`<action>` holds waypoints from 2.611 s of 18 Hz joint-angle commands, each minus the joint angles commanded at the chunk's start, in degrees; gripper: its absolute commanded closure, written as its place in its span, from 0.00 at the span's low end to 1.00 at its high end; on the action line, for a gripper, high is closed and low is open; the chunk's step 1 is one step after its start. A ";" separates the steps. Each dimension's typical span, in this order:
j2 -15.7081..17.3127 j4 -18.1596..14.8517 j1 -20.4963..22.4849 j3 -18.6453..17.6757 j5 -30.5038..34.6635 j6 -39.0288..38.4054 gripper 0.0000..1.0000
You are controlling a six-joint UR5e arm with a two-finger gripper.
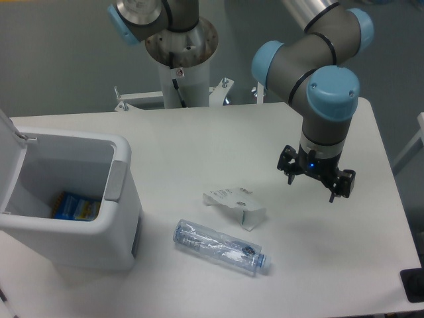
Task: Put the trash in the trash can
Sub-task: 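Move the gripper down over the crumpled white paper, then close the gripper on the white paper and lift it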
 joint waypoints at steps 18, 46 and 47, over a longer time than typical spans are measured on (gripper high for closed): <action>2.98 8.17 -2.11 -10.62 -0.18 -4.22 0.00; -2.99 12.75 -9.49 -15.38 -0.09 -3.60 0.00; -2.99 12.74 -9.49 -15.90 0.09 -3.60 0.07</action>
